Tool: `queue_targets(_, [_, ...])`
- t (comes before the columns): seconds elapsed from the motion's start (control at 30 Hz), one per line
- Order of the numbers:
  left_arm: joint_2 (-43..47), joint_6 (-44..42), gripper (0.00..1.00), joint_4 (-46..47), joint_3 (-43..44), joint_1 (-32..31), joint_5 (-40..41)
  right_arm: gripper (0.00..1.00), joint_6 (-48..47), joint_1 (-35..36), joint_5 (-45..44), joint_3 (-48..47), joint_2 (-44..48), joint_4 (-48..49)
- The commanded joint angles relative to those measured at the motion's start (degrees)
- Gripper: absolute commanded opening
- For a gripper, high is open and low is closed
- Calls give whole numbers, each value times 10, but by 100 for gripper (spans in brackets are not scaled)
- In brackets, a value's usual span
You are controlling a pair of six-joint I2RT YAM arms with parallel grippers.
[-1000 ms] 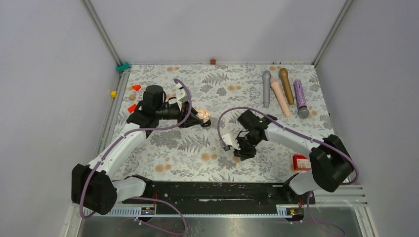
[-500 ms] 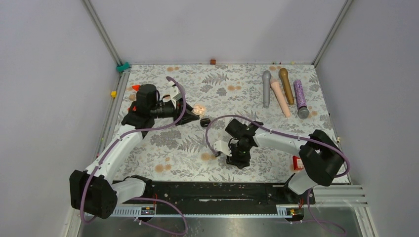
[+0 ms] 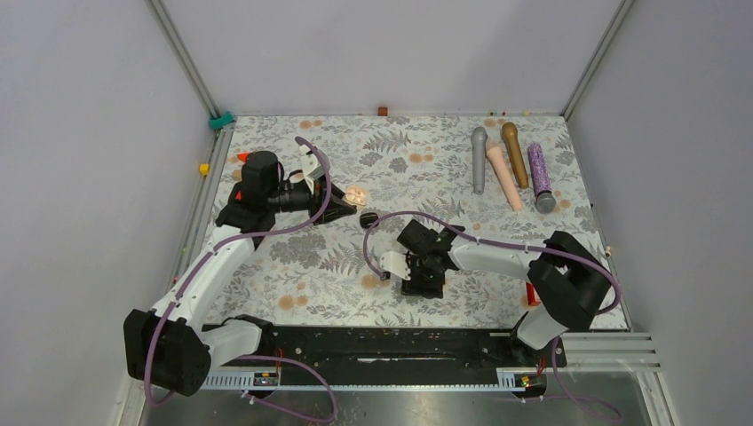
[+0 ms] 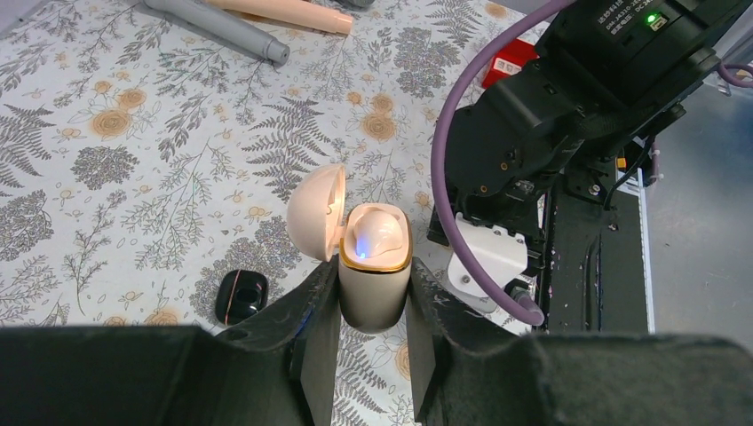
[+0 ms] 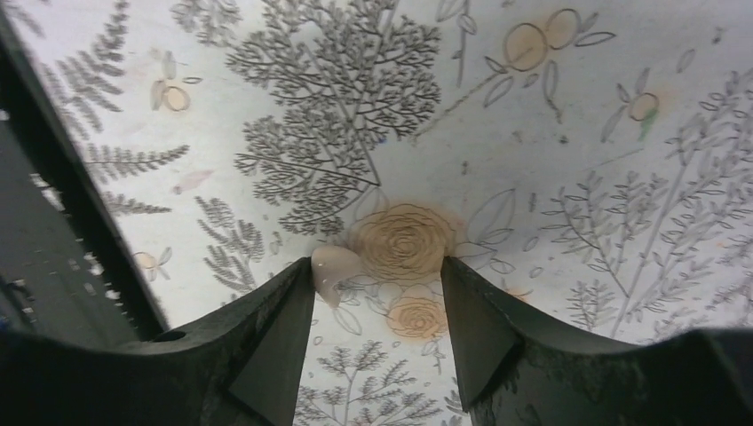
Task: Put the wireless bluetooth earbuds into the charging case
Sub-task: Pick up the earbud from the center of the board.
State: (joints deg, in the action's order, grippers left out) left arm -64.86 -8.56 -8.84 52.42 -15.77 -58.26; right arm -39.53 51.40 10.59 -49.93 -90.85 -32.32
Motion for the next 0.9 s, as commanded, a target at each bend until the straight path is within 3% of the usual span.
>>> queue_targets(0.0, [17, 2, 0, 31, 12, 4, -17, 62, -28, 5, -85, 14, -3, 28])
queue_targets(0.2, [12, 11, 0, 38, 12, 4, -20, 64, -159, -9, -248, 39, 19, 132])
queue_targets(0.4, [18, 11, 0, 37, 11, 5, -18, 65, -195, -75, -226, -4, 41, 141])
queue_targets(0.43, [19, 10, 0, 38, 11, 5, -18, 67, -205, -80, -227, -7, 56, 143])
queue_targets(0.47, [19, 10, 0, 38, 11, 5, -18, 95, -210, -85, -226, -8, 69, 144])
queue_targets(0.5, [18, 10, 0, 38, 11, 6, -18, 99, -212, -89, -224, -9, 85, 143])
queue_targets(0.67, [19, 10, 0, 38, 12, 6, -20, 99, -184, -99, -236, -22, 181, 156])
queue_targets(0.87, [25, 12, 0, 37, 14, 8, -22, 100, -69, -120, -332, -24, 249, 232])
